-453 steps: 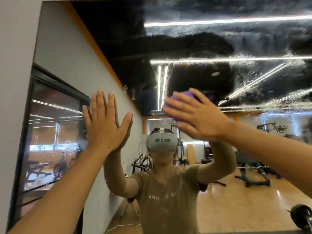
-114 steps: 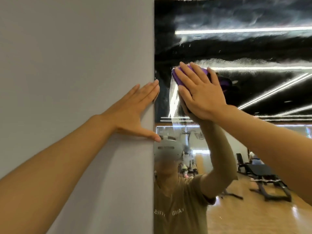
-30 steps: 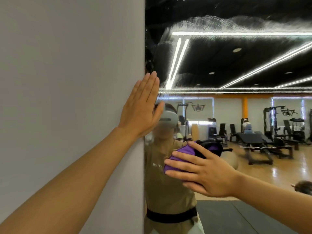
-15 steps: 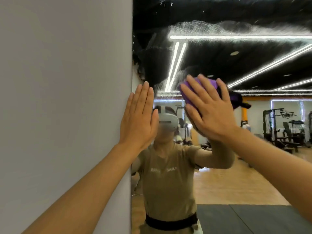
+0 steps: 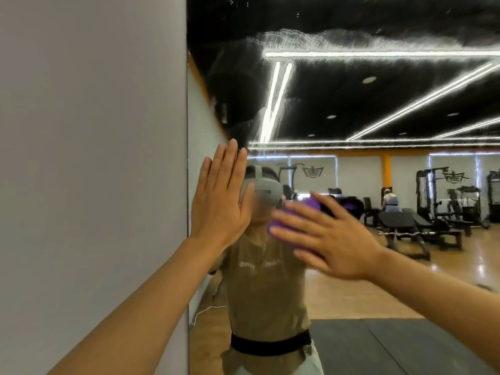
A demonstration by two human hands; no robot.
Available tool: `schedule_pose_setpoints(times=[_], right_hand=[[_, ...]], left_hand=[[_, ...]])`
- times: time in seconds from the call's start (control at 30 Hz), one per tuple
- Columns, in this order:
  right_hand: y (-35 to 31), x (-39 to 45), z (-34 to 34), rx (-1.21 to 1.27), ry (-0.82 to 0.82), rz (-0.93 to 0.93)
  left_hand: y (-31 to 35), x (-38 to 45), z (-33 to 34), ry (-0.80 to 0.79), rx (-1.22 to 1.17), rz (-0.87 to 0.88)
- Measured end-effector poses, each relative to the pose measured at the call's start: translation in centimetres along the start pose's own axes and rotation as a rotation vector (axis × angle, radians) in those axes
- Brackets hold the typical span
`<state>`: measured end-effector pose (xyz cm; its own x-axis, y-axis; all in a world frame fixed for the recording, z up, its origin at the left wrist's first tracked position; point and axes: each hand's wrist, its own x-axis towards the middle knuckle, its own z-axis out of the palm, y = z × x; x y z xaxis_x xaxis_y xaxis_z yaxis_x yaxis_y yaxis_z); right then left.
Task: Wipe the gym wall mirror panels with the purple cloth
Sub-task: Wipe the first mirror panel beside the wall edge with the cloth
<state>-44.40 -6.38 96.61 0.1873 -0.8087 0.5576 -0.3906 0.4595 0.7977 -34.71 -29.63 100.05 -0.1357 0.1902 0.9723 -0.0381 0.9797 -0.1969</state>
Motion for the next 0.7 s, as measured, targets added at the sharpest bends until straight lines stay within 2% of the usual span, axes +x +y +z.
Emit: schedule_pose_setpoints(times=[0.2, 0.37, 0.47, 0.7], right_hand=[[10.2, 6.3, -2.8, 0.053, 0.112, 0.437], [10.1, 6.9, -2.1, 0.048, 0.215, 0.585], [6.7, 4.6, -1.0, 0.043, 0.237, 0.542], [-2.3, -4.6, 1.4, 0.046, 0.108, 0.205]], left_hand=[[0.8, 0.1, 0.4, -0.01, 0.032, -0.063], [2.6, 0.6, 1.2, 0.014, 0.052, -0.086], [3.3, 0.8, 1.6, 0.022, 0.049, -0.116], [4.8, 0.7, 1.9, 0.017, 0.014, -0.135]])
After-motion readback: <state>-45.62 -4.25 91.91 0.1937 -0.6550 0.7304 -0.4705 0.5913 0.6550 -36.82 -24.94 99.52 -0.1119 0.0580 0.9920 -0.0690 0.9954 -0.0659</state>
